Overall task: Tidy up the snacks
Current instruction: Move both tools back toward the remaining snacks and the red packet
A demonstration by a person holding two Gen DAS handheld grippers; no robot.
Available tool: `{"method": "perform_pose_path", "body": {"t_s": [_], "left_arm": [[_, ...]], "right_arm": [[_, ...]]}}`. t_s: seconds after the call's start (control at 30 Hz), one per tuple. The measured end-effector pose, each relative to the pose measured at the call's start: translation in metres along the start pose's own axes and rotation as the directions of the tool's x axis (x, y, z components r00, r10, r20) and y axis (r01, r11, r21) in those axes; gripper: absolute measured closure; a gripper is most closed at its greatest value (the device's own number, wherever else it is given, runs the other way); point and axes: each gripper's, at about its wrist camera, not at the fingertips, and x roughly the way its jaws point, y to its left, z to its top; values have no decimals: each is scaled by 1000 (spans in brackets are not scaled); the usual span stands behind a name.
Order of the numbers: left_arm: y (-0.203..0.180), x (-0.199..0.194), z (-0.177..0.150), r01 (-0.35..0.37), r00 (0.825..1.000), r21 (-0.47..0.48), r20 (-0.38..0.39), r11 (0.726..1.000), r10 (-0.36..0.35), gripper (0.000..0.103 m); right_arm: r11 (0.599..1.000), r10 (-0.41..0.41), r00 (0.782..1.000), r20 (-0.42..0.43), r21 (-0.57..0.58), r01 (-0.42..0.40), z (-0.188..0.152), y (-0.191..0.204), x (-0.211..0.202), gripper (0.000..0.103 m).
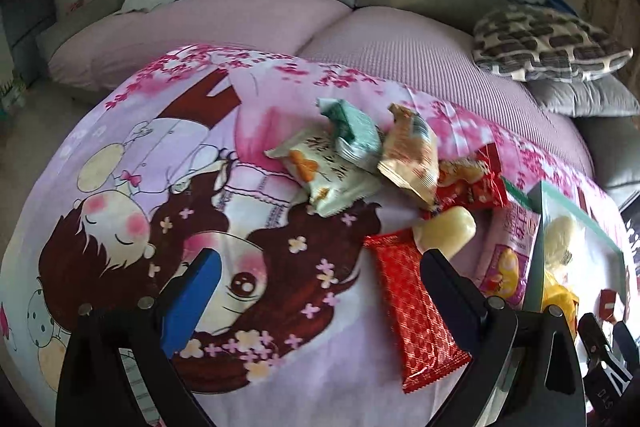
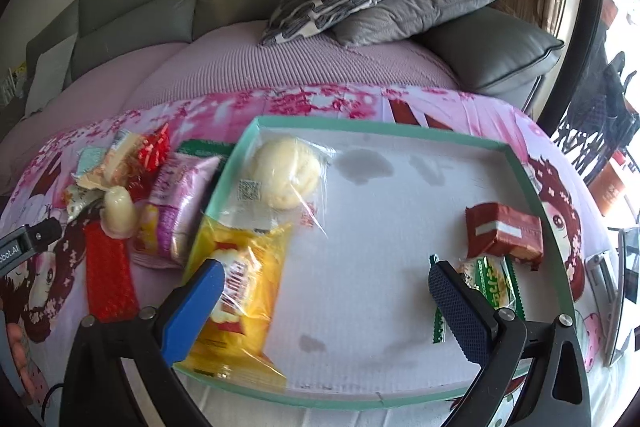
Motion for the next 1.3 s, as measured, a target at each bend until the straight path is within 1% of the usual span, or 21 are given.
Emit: {"method": "perform_pose_path", "body": {"t_s": [0.07, 0.17, 0.3, 0.37, 0.47, 0.53, 0.6, 0.7, 0.9, 1.0, 1.07, 1.17, 1.23, 1.3], "left_arm": [[4, 1, 2, 8, 1000, -11, 0, 1000, -8, 3], [10, 3, 3, 22, 1000, -22, -7, 1000, -22, 3], [18, 5, 3, 36, 999, -42, -7, 998, -37, 3], [21, 5, 3, 41, 999, -45, -4, 998, -41, 3], [21, 7, 2, 45, 999, -33, -8, 998, -45, 3], [18, 10, 1, 51, 998, -20, -21, 999, -51, 3], [14, 16, 0, 66, 997, -5, -38, 998, -66, 3], [3, 25, -4, 102, 992, 23, -80, 995, -100, 3], [-32, 41, -13, 159, 979, 112, -149, 981, -142, 3], [-48, 47, -20, 168, 974, 150, -178, 974, -141, 3], [-57, 53, -22, 162, 974, 169, -185, 972, -130, 3], [-65, 58, -25, 101, 985, 225, -161, 969, -66, 3], [-64, 58, -26, 89, 987, 233, -150, 968, -54, 3], [-57, 57, -25, 75, 989, 216, -144, 974, -44, 3]], "right_arm": [[1000, -8, 1000, 28, 15, 7, 3, 0, -4, 0], [999, -35, 998, 46, 27, 33, 5, -2, -8, 0], [997, -77, 994, 76, 13, 76, 7, 3, -12, 0], [998, -70, 992, 107, -1, 70, 10, 10, -17, 0], [999, -11, 990, 144, -29, 15, 12, 27, -24, 0], [998, 33, 990, 135, -58, -25, 11, 41, -22, 0], [996, 48, 993, 110, -81, -39, 8, 52, -16, 0], [995, 31, 996, 84, -96, -23, 4, 59, -10, 0], [999, -4, 997, 81, -53, 8, 3, 42, -9, 0], [999, -3, 997, 75, -49, 7, 3, 39, -7, 0], [999, -4, 997, 74, -53, 8, 3, 39, -7, 0], [999, 1, 997, 75, -49, 3, 3, 37, -7, 0], [999, 3, 997, 74, -47, 0, 4, 36, -7, 0], [999, 1, 997, 71, -45, 2, 3, 34, -6, 0]]}}
